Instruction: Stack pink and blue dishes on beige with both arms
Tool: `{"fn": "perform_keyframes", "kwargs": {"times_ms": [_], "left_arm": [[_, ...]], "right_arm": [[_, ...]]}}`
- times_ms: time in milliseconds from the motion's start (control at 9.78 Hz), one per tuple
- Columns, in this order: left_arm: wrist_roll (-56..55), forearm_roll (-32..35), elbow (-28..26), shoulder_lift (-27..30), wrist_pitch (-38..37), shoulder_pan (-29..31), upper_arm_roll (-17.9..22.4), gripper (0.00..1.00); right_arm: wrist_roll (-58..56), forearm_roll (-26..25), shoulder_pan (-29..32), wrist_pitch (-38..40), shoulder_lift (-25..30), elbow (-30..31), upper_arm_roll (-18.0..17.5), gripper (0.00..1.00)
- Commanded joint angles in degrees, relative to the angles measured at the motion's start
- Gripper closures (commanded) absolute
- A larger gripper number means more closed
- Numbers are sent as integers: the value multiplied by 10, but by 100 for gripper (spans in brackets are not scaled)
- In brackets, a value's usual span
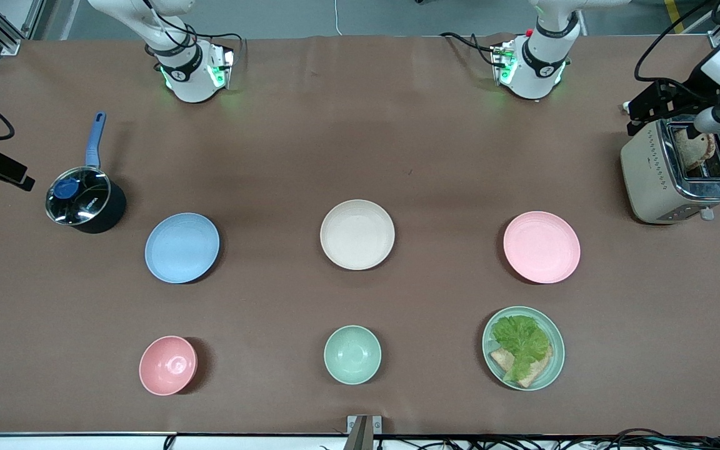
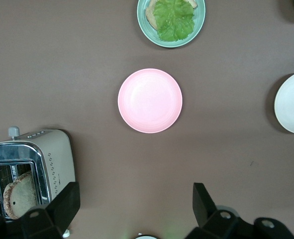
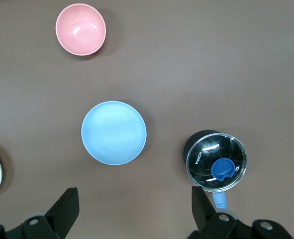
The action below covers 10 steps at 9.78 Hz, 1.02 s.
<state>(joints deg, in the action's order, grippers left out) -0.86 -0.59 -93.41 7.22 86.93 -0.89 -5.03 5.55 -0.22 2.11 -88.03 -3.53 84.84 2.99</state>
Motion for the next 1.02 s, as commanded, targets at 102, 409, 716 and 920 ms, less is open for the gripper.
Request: {"fn": "perform_keyframes", "kwargs": {"times_ms": [102, 409, 716, 920], "left_arm": [[-3, 11, 26, -28, -11, 10, 1, 0], [2, 10, 33, -73, -12, 34, 0, 0], [-4, 11, -45, -113, 113, 40, 0, 0], [-3, 10, -157, -126, 267, 48, -1, 0]], "right_arm": [[-4, -4, -1, 4, 12, 13, 0, 0], [-6, -2, -14, -4, -15, 9, -3, 0], [-137, 32, 24, -68, -57, 64, 0, 0], [-221, 39, 35, -217, -59, 189, 0, 0]]}}
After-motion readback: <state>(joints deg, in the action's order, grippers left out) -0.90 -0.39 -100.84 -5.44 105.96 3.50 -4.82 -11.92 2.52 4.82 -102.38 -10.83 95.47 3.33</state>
